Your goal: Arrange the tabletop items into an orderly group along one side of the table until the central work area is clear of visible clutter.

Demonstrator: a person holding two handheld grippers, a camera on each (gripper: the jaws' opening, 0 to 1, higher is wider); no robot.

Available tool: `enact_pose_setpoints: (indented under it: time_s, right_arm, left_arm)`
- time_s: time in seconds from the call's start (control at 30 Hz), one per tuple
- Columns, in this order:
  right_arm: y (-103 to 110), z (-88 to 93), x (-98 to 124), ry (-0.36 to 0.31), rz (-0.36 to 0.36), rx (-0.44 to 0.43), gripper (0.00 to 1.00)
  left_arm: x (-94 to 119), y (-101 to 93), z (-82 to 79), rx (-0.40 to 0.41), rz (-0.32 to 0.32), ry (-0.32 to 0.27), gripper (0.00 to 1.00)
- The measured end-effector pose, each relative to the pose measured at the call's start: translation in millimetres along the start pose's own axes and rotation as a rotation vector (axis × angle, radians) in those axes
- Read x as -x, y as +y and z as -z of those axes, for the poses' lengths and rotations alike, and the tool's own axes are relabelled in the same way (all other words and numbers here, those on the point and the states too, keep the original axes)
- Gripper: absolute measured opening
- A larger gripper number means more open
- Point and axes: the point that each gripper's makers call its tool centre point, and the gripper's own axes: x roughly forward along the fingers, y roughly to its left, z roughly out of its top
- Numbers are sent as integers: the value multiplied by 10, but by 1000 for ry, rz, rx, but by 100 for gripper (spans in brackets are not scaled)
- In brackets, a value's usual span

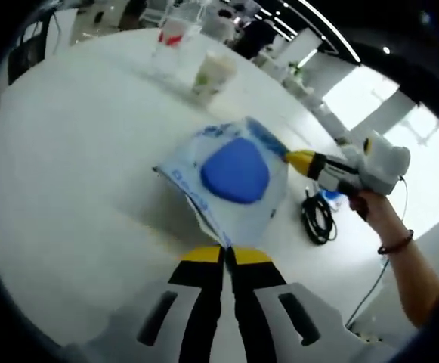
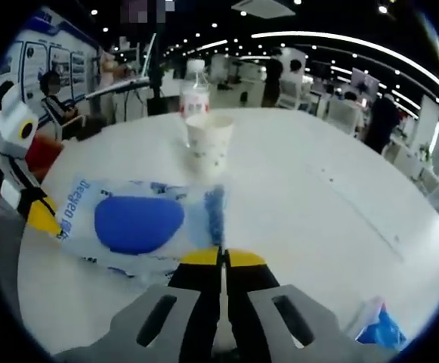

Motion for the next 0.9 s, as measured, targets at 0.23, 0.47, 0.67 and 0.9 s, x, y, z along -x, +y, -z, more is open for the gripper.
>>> enact_pose_setpoints:
  time_s: [0.23, 0.47, 0.67, 0.9]
  right_arm:
    - [-43, -42, 138, -5, 28, -10, 1]
    - [-94, -47, 337, 3, 70, -22, 1]
    - [-120, -62, 570, 5, 115, -39, 1]
    - [-101, -80, 833, -8, 181, -46, 1]
  left_arm:
    - [39, -42, -97, -1, 22, -15, 0]
    - [67, -117, -182, 9, 57, -29, 0]
    - [62, -180, -260, -6, 88, -23, 0]
    - [63, -239, -330, -43, 121, -20, 0]
